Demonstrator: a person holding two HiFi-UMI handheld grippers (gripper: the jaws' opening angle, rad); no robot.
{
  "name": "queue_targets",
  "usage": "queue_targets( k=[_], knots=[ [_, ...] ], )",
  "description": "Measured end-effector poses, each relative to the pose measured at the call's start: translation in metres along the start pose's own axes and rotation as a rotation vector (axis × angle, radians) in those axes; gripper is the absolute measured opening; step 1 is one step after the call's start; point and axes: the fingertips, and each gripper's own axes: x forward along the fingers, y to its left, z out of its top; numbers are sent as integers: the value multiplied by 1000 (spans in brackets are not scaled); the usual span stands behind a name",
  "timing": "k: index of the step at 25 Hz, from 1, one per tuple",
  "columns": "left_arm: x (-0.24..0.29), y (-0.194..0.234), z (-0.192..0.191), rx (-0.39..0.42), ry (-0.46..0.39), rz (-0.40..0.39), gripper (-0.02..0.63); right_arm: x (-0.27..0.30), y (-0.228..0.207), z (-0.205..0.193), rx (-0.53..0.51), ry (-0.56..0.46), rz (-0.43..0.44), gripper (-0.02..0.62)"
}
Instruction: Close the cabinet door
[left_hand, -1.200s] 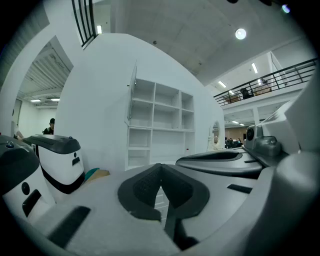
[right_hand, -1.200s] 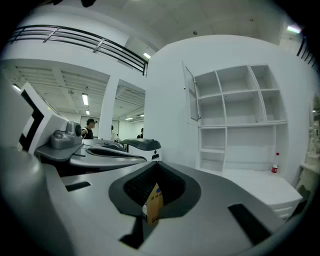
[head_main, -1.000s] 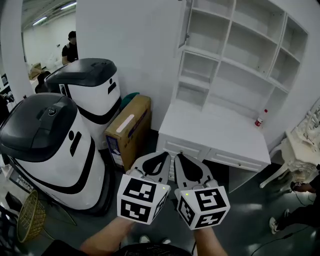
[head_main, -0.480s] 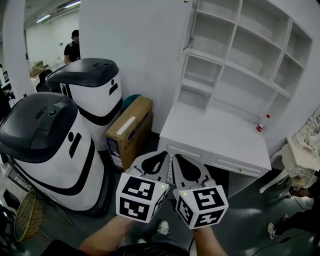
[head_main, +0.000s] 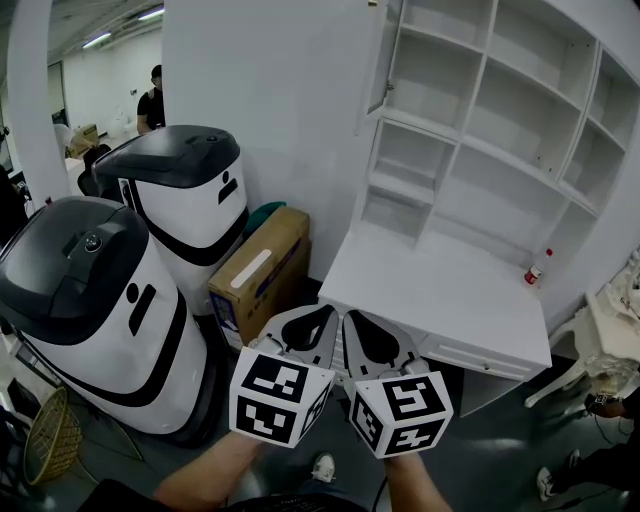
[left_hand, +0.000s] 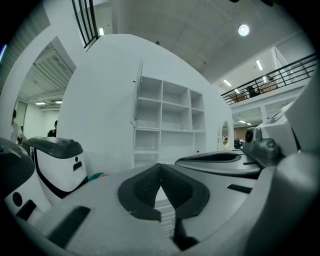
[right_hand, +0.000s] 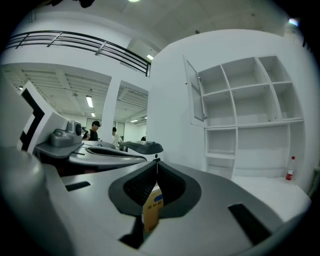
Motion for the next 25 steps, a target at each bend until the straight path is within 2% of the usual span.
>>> queue_targets(
  k=[7, 15, 25],
  knots=[
    [64, 10, 17, 8, 1, 23, 12, 42, -53, 12, -2, -13, 30, 20],
    [125, 22, 32, 9, 3, 84, 12, 81, -104, 20, 5, -23, 88, 20],
    [171, 27, 48, 5, -12, 145, 12, 109, -144, 33, -10, -42, 146, 20]
  ],
)
